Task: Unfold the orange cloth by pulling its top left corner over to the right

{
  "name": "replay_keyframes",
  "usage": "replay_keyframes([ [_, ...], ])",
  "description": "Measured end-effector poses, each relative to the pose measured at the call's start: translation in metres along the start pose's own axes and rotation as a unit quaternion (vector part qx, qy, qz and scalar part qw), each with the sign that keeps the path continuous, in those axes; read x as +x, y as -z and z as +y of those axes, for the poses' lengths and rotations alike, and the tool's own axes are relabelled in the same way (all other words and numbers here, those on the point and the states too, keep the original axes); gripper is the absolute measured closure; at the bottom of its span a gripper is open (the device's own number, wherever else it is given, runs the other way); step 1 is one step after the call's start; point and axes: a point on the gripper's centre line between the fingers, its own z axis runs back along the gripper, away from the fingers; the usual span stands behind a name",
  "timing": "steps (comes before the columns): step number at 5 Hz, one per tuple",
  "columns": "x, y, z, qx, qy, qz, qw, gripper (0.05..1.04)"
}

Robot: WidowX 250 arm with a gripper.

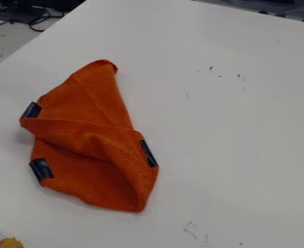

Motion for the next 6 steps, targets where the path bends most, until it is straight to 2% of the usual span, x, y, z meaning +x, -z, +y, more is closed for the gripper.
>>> replay_keyframes([
  [1,-0.004,0.009,-0.005,-0.013,0.0,0.012,0.9999,0.082],
  [2,0.0,0.011,-0.03,-0.031,0.023,0.007,0.9992,0.082],
  [3,0.007,-0.005,-0.056,-0.029,0.041,0.003,0.9987,0.082],
  [4,0.008,-0.019,-0.095,-0.037,0.039,0.011,0.9985,0.082],
  [5,0.004,-0.029,-0.142,-0.039,0.04,0.024,0.9982,0.082],
  [6,-0.007,-0.03,-0.156,-0.017,0.01,0.017,0.9997,0.082],
])
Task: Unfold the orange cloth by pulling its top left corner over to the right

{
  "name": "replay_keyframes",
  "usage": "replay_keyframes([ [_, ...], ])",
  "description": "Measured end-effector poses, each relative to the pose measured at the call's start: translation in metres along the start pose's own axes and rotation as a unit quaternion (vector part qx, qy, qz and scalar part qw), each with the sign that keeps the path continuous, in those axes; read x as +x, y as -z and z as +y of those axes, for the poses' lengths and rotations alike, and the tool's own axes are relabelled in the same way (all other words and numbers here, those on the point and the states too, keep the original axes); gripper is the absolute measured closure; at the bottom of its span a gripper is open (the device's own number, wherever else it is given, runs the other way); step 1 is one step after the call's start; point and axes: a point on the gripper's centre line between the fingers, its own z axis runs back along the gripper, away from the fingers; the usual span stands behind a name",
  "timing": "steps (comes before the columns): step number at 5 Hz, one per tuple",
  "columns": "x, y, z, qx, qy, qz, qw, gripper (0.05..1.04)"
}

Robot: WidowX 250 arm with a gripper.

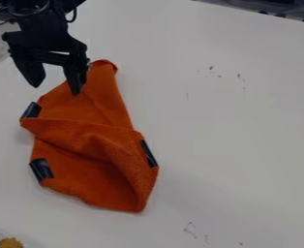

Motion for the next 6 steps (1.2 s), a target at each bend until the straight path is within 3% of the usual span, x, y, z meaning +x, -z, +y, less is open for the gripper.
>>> replay_keyframes([
  [1,-0.003,0.007,0.011,0.022,-0.015,-0.01,0.9996,0.082],
  [2,-0.005,0.023,0.035,0.035,-0.026,0.005,0.999,0.083],
  [4,0.024,0.054,0.052,0.035,0.005,0.01,0.9993,0.083],
  [6,0.025,0.088,0.084,0.033,-0.009,0.039,0.9986,0.083],
])
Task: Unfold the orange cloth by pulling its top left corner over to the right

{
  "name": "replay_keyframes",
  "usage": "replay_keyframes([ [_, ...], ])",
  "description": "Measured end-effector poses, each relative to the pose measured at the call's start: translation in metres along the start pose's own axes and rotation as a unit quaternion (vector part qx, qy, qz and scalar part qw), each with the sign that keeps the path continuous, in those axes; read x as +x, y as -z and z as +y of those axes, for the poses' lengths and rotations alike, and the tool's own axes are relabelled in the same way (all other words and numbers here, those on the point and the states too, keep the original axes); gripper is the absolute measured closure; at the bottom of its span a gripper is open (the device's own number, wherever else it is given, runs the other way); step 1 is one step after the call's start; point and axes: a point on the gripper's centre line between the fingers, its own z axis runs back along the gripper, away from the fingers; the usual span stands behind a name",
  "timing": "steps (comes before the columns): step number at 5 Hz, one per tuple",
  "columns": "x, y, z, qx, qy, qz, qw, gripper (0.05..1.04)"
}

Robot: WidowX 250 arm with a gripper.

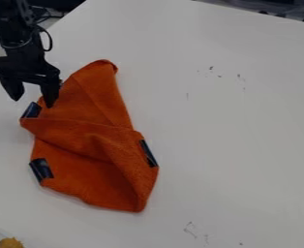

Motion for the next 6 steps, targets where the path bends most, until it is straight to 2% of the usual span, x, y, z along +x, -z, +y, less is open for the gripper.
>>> replay_keyframes([
  [1,-0.006,0.009,0.013,-0.004,-0.006,0.011,0.9999,0.082],
  [2,-0.009,0.022,0.016,-0.013,-0.009,0.021,0.9997,0.133],
  [4,-0.002,0.029,0.018,-0.02,0.004,0.022,0.9996,0.706],
  [5,0.0,0.026,0.019,-0.021,0.016,0.025,0.9994,0.911],
  [6,0.001,0.023,0.018,-0.021,0.014,0.022,0.9994,1.003],
])
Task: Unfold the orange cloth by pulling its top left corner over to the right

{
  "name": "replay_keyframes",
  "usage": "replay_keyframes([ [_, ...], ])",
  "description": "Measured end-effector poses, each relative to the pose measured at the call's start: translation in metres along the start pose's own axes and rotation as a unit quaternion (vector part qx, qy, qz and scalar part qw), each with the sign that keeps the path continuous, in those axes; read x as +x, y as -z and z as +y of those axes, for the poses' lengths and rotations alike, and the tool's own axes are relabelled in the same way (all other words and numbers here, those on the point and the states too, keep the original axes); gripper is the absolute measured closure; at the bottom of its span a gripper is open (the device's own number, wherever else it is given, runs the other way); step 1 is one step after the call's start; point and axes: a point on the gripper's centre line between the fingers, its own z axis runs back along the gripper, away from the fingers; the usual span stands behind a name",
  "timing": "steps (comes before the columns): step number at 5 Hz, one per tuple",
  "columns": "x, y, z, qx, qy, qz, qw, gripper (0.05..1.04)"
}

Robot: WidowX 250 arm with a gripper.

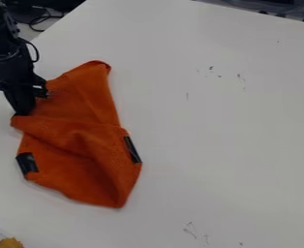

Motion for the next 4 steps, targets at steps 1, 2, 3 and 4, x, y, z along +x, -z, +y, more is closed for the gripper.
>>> replay_keyframes([
  [1,0.014,-0.034,-0.005,0.018,0.008,-0.032,0.9993,1.012],
  [2,0.029,-0.069,-0.033,0.031,0.036,-0.056,0.9973,1.013],
  [3,0.042,-0.09,-0.072,0.03,0.054,-0.07,0.9956,1.014],
  [4,0.06,-0.108,-0.122,0.025,0.092,-0.085,0.9918,1.014],
])
